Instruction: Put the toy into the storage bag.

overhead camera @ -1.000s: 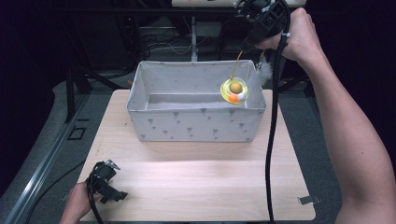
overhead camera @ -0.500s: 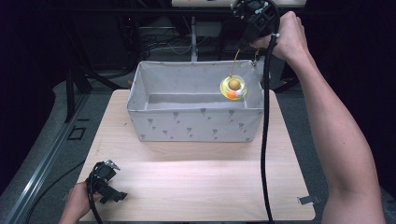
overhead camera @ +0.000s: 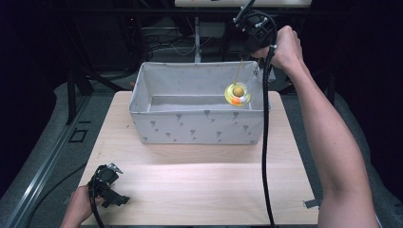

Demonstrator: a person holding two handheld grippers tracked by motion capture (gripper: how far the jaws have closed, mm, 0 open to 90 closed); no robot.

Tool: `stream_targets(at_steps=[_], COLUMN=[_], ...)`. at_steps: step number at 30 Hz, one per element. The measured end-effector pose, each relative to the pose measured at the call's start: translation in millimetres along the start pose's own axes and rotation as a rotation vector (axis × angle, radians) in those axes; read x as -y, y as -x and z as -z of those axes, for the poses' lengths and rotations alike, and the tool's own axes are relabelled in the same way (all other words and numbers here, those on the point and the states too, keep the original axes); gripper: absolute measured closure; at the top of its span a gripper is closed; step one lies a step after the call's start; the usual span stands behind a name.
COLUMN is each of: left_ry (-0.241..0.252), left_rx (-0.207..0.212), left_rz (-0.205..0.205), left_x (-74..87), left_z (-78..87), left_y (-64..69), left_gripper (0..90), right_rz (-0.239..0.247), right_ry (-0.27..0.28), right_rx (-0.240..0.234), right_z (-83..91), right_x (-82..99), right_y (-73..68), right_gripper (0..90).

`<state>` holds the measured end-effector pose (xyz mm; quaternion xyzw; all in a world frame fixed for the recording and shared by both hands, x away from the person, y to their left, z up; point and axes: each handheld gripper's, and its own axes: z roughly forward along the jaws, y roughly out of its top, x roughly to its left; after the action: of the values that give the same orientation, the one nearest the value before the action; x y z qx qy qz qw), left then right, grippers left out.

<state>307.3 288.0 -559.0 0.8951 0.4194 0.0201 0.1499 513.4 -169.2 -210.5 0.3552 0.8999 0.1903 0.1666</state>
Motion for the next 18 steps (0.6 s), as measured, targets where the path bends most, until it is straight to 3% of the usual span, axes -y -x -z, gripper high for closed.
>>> stream_targets(at_steps=[13,18], left_ry=[-0.002,-0.002], left_rx=[0.001,0.000], left_rz=[-0.002,-0.007], left_x=[-0.2,-0.1], left_z=[-1.1,-0.5], left_y=[0.5,0.3], left_gripper=[0.2,0.2], right_rz=[-0.041,-0.035], right_ry=[-0.021,-0.037], right_rx=[-0.035,-0.043], right_z=[-38.6,-51.1], right_x=[7.7,10.0], right_y=[12.8,13.3], right_gripper=[88.5,88.5])
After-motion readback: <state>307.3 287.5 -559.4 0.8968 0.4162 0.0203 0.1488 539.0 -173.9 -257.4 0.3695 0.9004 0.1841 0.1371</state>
